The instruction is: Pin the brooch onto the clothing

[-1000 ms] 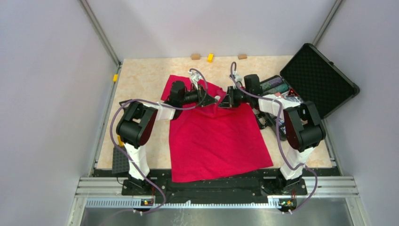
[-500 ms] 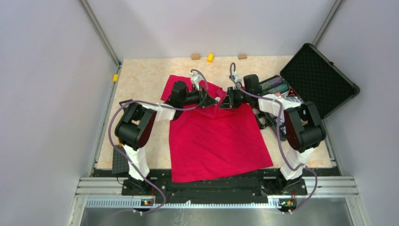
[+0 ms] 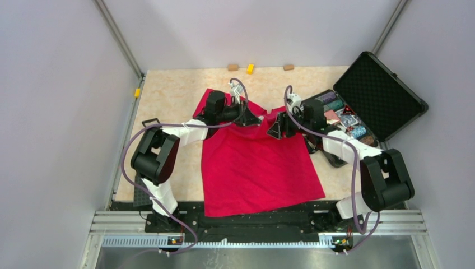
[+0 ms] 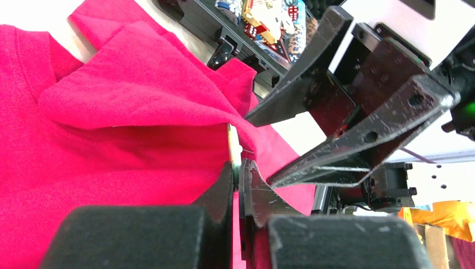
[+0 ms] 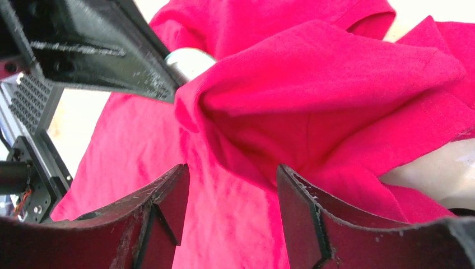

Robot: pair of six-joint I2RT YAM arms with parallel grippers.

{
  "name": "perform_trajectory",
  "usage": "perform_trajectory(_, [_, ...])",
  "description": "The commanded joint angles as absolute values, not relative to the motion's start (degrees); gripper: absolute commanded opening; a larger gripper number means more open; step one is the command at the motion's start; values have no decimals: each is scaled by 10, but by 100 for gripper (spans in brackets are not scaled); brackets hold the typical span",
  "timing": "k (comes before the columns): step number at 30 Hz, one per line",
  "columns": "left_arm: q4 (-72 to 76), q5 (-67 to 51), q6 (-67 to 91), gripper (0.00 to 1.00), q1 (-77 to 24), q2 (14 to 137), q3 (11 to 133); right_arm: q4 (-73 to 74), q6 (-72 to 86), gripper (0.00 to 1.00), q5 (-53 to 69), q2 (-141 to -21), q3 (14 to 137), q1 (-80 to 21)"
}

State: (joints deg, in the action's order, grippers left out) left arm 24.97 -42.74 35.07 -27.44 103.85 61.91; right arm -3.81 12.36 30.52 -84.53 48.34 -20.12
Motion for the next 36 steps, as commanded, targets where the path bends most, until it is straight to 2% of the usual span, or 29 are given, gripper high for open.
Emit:
perform_trajectory(1, [212, -430, 357, 0, -274, 1008, 650, -125, 98, 61, 334, -803, 452, -207])
perform_trajectory(13, [183, -440, 354, 0, -274, 995, 655, -174, 89, 61, 327, -858, 492, -241])
perform_trajectory(16, [176, -439, 350, 0, -274, 991, 656, -167, 87, 51, 324, -880, 508, -249])
perform_trajectory(21, [159, -434, 334, 0, -274, 983, 656, -138, 88, 14, 277, -892, 519, -250])
perform_trajectory(24, [161, -448, 325, 0, -274, 980, 656, -124, 87, 2, 261, -895, 525, -250])
perform_trajectory(36, [147, -479, 265, 0, -275, 964, 654, -12, 87, 0, 306, -961, 598, -250])
